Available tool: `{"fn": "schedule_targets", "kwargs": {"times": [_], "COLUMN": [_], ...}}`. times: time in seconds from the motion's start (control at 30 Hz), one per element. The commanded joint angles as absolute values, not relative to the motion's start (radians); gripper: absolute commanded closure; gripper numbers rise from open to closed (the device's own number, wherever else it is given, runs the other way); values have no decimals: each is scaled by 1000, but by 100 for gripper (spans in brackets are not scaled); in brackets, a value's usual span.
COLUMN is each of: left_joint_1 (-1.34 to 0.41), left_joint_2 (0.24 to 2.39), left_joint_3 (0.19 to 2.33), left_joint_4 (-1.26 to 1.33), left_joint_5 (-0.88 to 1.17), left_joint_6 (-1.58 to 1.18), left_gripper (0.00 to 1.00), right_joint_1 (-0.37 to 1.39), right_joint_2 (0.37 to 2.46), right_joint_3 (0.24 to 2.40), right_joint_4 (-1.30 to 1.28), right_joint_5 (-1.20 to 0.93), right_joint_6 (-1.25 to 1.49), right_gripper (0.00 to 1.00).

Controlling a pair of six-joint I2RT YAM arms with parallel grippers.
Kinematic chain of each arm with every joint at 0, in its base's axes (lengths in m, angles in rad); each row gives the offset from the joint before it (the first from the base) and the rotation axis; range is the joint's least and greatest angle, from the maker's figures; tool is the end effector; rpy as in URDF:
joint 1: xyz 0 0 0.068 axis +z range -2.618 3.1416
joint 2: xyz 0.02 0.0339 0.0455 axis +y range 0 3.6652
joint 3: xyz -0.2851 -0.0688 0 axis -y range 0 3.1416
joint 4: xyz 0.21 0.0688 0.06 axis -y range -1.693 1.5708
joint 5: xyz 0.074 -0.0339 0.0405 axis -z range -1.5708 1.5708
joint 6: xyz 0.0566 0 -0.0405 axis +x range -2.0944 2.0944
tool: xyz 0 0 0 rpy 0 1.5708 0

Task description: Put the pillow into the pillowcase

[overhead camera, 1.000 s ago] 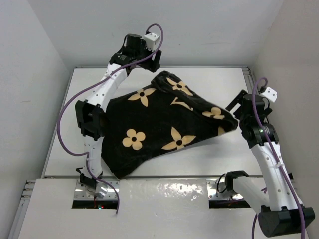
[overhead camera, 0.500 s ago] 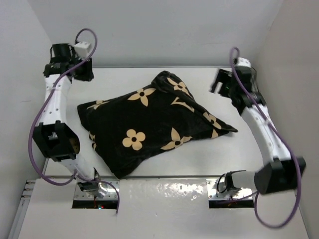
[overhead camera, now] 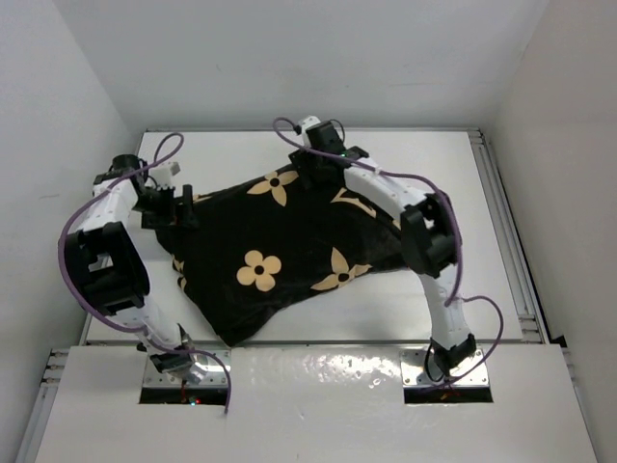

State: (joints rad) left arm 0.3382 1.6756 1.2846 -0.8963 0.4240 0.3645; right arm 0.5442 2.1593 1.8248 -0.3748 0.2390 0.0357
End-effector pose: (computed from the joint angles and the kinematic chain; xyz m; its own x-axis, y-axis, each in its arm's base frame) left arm 0.2926 0.0782 0.2519 -0.9153 0.0225 -0.4021 0.1417 0.9526 -0.2693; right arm 0.4297 0.2444 0.2544 -0.5693 -0.3040 -0.7638 -0.3292 0.9357 -0.1270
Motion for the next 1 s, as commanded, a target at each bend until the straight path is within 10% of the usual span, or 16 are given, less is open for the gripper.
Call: {"fn": "schedule_targets", "kwargs": {"times": [0.0,0.13,0.17,0.27,0.63,0.7,0.73,0.77,0.97], "left_joint_1": [279,271,284,295,112,103,109,115,216], "left_joint_2": [1722,1874,1896,1968,2147,2212,2230,2255,2117], "left_joint_3": [1279,1353,1371,1445,1857,1989,2034,2067,1991], "left_joint_4": [-772,-765,-778,-772,-646,-699,-727,-786,-830], "left_joint_5": [454,414,425,417,75,84,113,133,261], "left_joint_6": [360,383,383,384,410,385,373,361,285], "left_gripper": [0,28,59,100,100,88,68,60,6], "right_joint_1": [523,496,486,408,-38,-113,-132,-144,-80], "right_joint_2": [2241,2217,2148,1984,1860,1951,1985,2020,1972], "right_joint_3": [1954,1939,1903,1731,1587,1681,1715,1797,1664], "right_joint_4": [-325,-298,-273,-175,-259,-329,-354,-385,-439], "right_joint_5": [425,532,558,482,434,372,326,280,334], "right_joint_6": [26,93,110,231,575,572,552,531,356], "right_gripper": [8,59,83,100,100,69,16,2,1]}}
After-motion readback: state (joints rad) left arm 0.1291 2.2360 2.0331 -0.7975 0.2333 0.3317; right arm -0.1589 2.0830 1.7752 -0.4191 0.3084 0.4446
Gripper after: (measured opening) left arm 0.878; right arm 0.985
